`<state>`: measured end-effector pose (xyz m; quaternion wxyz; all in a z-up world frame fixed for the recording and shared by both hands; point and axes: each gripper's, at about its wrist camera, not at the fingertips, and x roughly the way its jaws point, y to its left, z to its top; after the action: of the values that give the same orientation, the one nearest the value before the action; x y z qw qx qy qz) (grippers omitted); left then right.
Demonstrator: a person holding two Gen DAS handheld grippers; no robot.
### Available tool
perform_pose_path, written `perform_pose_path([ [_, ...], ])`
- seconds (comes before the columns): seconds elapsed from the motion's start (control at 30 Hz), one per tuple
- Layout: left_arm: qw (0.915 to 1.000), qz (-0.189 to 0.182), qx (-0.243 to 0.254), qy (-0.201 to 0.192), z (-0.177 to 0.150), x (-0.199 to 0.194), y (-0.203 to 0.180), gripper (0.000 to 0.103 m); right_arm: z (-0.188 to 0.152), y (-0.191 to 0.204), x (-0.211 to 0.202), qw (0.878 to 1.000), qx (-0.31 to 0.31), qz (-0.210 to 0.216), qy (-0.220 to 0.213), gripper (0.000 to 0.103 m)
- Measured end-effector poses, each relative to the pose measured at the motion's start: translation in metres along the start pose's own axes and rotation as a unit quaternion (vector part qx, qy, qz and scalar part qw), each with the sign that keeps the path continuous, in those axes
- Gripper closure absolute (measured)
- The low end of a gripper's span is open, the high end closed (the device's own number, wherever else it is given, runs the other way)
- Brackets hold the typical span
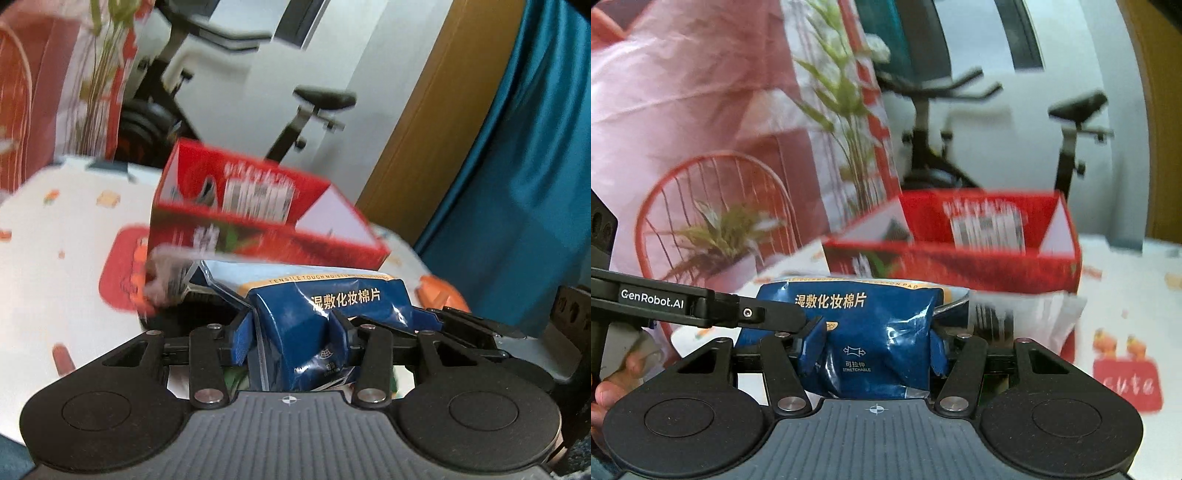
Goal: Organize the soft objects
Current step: 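Close the left gripper on the blue wet-wipes pack while the right gripper grasps it, then lift the blue pack with both grippers and carry it over the red box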
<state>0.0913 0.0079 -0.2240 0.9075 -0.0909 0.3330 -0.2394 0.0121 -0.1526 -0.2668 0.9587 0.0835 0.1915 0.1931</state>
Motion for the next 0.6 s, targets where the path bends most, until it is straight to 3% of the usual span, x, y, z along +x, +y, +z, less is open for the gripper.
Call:
perform_pose_path([
  [0.23, 0.9969, -0.019, 0.013, -0.075, 0.022, -0.028, -0.012, 0.057, 0.032, 0.010, -0.019, 0.997, -0.036, -0.001, -0.063, 0.050],
  [0.47, 0.9929, -0.031, 0.034, -0.109, 0.054, -0.028, -0.022, 0.056, 0.074, 0.002, -0.020, 0.994, -0.051, -0.007, -0.101, 0.050],
  [0.6, 0.9884, -0.036, 0.060, -0.135, 0.082, -0.022, -0.028, 0.056, 0.107, -0.018, -0.010, 0.993, -0.028, 0.007, -0.112, 0.050],
])
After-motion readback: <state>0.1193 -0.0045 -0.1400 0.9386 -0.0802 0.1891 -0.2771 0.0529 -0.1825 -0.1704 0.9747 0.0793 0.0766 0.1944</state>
